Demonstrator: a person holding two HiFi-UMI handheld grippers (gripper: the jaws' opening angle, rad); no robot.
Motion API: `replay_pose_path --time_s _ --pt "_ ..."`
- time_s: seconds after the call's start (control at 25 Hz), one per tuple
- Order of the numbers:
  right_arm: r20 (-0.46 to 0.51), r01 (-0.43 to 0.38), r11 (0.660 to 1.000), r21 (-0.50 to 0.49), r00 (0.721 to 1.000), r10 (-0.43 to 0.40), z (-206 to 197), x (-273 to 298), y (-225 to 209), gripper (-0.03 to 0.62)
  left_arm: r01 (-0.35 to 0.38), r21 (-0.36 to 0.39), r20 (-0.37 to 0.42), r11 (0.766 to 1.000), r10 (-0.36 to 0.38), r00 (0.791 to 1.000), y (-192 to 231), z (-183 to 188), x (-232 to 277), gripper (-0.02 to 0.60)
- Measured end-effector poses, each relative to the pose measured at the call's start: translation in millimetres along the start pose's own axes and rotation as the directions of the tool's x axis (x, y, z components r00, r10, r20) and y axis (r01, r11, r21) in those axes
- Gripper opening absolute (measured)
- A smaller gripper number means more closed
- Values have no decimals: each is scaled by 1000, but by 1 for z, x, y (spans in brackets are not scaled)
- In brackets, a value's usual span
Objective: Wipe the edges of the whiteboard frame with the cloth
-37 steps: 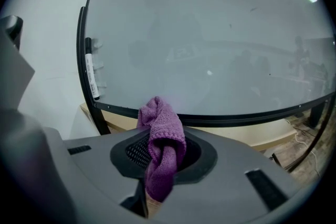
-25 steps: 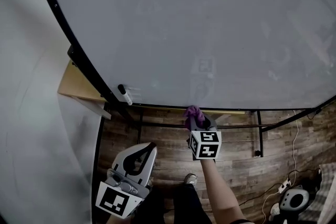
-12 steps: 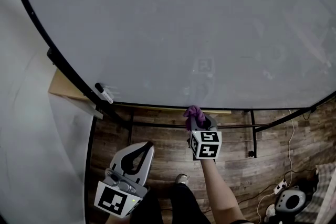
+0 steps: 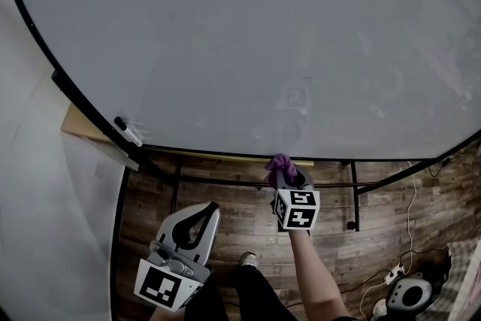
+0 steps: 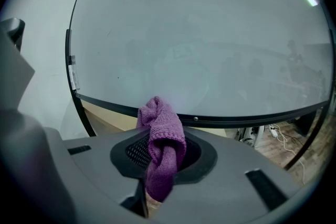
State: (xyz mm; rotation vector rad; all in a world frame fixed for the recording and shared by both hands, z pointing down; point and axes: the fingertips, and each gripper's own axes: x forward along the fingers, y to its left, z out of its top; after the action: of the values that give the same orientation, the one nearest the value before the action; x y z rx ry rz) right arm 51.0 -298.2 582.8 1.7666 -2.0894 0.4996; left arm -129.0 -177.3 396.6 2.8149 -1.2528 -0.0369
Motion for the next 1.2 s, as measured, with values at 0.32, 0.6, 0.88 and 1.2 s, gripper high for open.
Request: replay_pose_path --time_s 0.32,0.6,0.88,1.2 --pt "-6 6 1000 -2 1000 -6 -3 -4 -24 72 -11 10 6 1000 11 1000 -22 0 8 17" --pt "-16 38 999 22 999 -37 -4 -5 -22 72 11 0 0 1000 -11 1000 -18 3 -2 17" --pt "-38 99 995 17 994 -98 -3 -7 -23 72 81 0 0 997 -81 997 -2 6 -7 17" --pt "-37 144 989 46 989 -142 -3 -9 -25 72 132 13 -12 991 -132 991 8 5 -7 17"
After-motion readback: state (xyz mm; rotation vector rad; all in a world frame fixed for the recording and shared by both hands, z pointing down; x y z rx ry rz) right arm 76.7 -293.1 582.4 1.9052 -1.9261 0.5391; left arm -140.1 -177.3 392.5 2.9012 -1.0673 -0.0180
